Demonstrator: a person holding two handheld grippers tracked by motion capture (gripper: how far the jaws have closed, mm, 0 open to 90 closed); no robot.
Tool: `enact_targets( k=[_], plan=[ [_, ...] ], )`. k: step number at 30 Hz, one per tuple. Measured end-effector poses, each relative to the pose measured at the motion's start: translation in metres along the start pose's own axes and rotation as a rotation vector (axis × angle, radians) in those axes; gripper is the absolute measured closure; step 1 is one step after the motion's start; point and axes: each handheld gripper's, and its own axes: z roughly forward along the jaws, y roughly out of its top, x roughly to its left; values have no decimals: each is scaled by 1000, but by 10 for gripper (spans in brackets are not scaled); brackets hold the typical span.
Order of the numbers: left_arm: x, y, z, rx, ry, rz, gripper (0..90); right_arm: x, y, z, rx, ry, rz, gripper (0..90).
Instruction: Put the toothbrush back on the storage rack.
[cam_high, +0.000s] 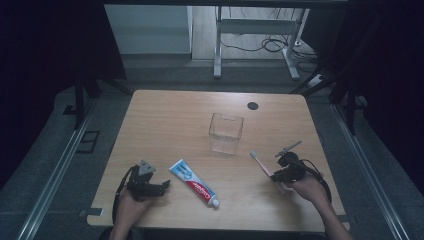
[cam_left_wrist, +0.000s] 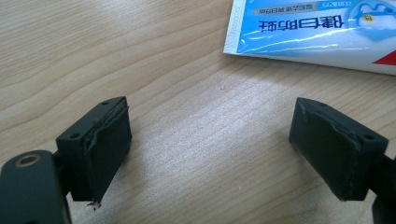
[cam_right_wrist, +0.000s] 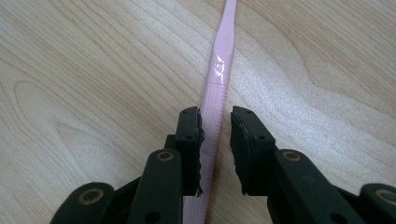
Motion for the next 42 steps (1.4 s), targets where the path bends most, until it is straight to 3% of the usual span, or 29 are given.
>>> enact_targets(
  k=[13,31,42],
  plan=[
    [0,0,0,0,0,0,129,5,19,5,92,-16,-36,737],
    [0,0,0,1,0,0,129,3,43,19,187,-53,-45,757],
    [0,0,0,1,0,0,129,3,44,18,179,-69,-41,782]
  ],
)
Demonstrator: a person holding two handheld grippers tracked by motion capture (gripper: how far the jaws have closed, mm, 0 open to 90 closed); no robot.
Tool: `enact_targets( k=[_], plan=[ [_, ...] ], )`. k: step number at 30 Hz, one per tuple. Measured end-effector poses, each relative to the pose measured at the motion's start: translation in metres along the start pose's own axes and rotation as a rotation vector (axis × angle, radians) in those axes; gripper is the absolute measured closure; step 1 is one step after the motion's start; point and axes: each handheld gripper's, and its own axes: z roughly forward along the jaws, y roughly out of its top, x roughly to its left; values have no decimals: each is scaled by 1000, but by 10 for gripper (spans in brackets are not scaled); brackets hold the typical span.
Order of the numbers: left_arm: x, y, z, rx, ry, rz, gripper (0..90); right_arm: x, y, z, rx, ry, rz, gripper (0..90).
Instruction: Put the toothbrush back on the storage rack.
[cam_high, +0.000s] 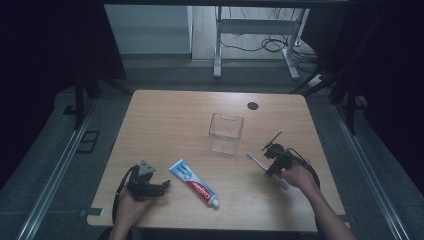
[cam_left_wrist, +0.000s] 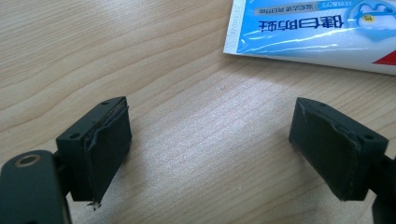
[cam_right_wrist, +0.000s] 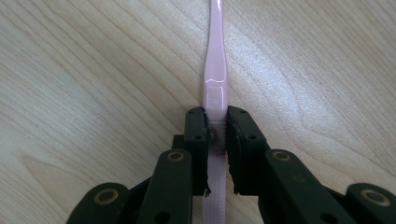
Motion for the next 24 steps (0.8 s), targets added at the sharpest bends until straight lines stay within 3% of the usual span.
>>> enact_targets(
  k=[24],
  plan=[
    [0,0,0,0,0,0,129,-1,-7,-33,-128,27,6,782]
  ],
)
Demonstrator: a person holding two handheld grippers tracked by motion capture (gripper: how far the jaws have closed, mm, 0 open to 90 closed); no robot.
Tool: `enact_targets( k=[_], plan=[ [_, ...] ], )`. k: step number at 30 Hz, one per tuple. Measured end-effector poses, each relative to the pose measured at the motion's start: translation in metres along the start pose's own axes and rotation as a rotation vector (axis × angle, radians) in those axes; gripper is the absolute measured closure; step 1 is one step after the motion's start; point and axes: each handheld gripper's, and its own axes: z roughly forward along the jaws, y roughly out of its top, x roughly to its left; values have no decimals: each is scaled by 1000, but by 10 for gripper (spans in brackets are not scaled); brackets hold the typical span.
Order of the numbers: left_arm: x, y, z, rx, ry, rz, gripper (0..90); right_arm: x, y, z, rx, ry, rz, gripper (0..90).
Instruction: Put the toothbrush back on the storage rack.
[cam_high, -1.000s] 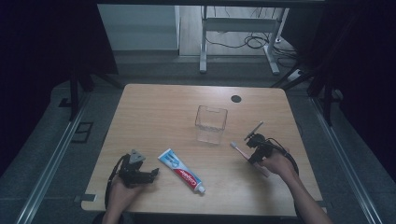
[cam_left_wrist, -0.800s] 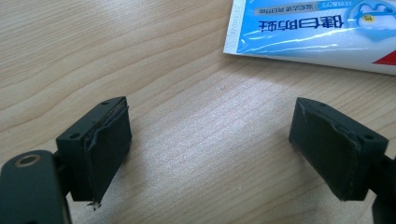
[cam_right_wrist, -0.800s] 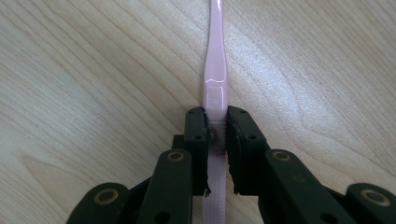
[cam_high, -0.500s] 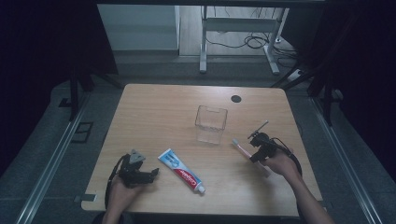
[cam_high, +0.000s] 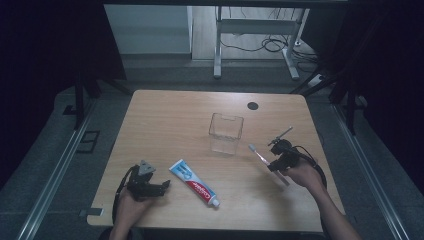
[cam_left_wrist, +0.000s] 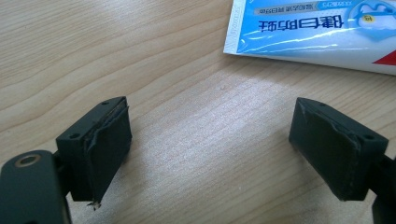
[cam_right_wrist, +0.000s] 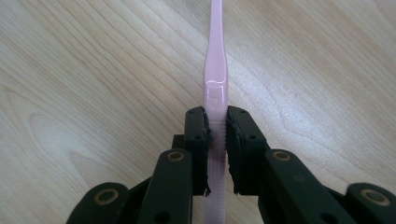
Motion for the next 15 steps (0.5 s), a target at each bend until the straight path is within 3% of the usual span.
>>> enact_targets(
  k=[15],
  plan=[
    [-1,1,1,0,0,0,129,2,12,-34,-83,-5,-10,782]
  ],
)
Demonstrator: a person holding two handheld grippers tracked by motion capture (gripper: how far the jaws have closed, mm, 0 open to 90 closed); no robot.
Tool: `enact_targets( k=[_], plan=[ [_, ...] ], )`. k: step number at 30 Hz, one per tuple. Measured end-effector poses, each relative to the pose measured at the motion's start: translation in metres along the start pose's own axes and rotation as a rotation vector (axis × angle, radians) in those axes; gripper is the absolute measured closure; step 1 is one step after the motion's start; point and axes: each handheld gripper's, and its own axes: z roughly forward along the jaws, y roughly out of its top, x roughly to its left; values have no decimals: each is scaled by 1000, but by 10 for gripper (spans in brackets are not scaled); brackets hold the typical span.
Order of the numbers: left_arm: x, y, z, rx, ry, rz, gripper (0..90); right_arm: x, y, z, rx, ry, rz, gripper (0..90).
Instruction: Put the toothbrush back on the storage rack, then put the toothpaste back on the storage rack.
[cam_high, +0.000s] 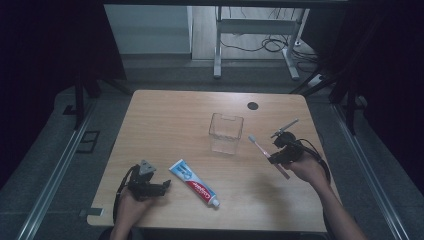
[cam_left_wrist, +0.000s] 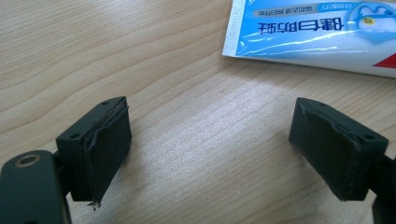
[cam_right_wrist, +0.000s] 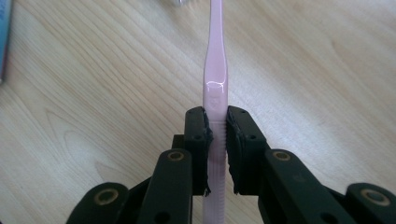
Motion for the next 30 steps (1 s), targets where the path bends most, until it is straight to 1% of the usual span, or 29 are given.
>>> enact_targets(
  k=[11,13,23,30],
  plan=[
    [0,0,0,0,0,5,129,-5,8,-19,-57,23,13,782],
    [0,0,0,0,0,5,129,-6,9,-21,-68,33,18,782],
    [0,0,0,0,0,5,129,-10,16,-34,-102,34,28,782],
    [1,0,0,0,0,7,129,-9,24,-41,-120,42,29,782]
  ],
)
